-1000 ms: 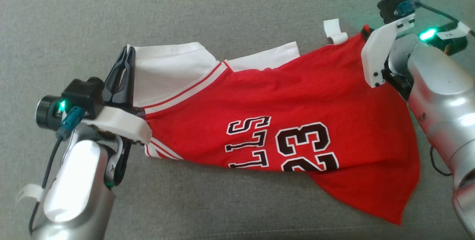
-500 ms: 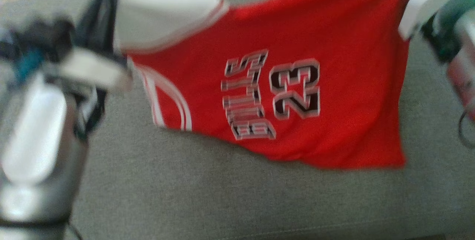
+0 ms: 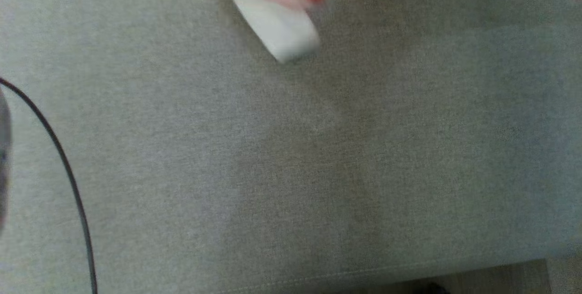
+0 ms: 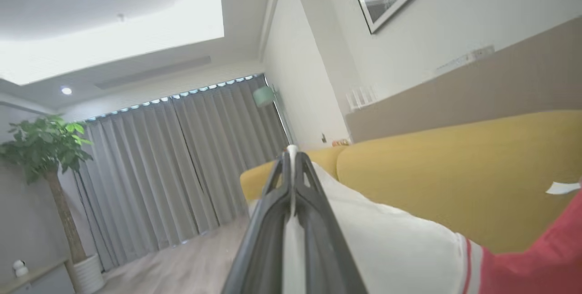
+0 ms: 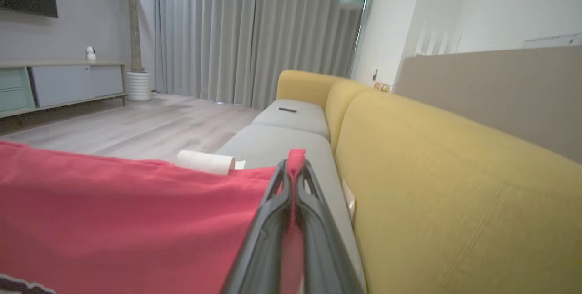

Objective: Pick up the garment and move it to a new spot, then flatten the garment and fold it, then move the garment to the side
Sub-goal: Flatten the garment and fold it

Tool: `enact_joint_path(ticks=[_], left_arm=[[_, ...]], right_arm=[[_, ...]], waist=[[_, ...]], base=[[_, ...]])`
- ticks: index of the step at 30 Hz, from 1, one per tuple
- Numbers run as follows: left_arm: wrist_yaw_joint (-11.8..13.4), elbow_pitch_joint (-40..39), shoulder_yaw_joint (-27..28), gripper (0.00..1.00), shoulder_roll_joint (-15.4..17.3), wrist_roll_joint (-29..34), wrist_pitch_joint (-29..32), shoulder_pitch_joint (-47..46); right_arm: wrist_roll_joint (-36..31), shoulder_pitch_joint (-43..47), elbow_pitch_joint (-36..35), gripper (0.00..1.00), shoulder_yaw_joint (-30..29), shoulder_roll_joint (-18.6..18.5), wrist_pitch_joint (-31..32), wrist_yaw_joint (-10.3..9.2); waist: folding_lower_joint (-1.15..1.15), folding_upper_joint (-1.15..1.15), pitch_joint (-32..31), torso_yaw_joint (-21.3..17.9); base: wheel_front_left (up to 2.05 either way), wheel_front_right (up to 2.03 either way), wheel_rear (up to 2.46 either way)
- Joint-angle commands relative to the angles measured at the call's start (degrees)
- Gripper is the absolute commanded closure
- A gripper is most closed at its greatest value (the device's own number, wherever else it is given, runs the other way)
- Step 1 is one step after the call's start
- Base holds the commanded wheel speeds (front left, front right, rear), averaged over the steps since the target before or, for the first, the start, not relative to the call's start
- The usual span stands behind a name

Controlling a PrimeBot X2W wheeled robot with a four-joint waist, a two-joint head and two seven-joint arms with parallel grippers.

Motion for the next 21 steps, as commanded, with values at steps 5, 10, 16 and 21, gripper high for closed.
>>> enact_joint_path(ticks=[5, 10, 16, 21], left_arm=[[2.69, 3.3, -0.46, 1.0, 1.09, 3.89, -4.05, -12.47], [3.83, -5.47, -0.46, 1.0, 2.33, 4.73, -4.22, -10.8], [4.96, -17.56, 0.15, 1.0, 4.67, 3.42, -4.23, 6.21], [6.87, -25.89, 0.78, 1.0, 5.35, 2.19, -4.24, 24.59]], right_arm=[[-3.18, -7.82, 1.22, 1.0, -1.0, -0.59, -5.45, 0.42], [-6.07, -9.1, 0.64, 1.0, -3.04, -2.33, -7.02, 0.42], [-11.24, 1.9, -7.46, 1.0, -10.64, -3.62, -7.08, 0.42], [-15.87, 15.72, -12.87, 1.0, -17.41, -1.85, -7.09, 0.42]], waist=[[-0.01, 0.0, 5.55, -1.18], [-0.01, 0.0, 9.16, -0.1], [-0.01, 0.0, 9.28, 1.39], [-0.01, 0.0, 5.75, 1.7]], base=[[0.0, 0.0, 0.0], [0.0, 0.0, 0.0], [0.0, 0.0, 0.0], [0.0, 0.0, 0.0]])
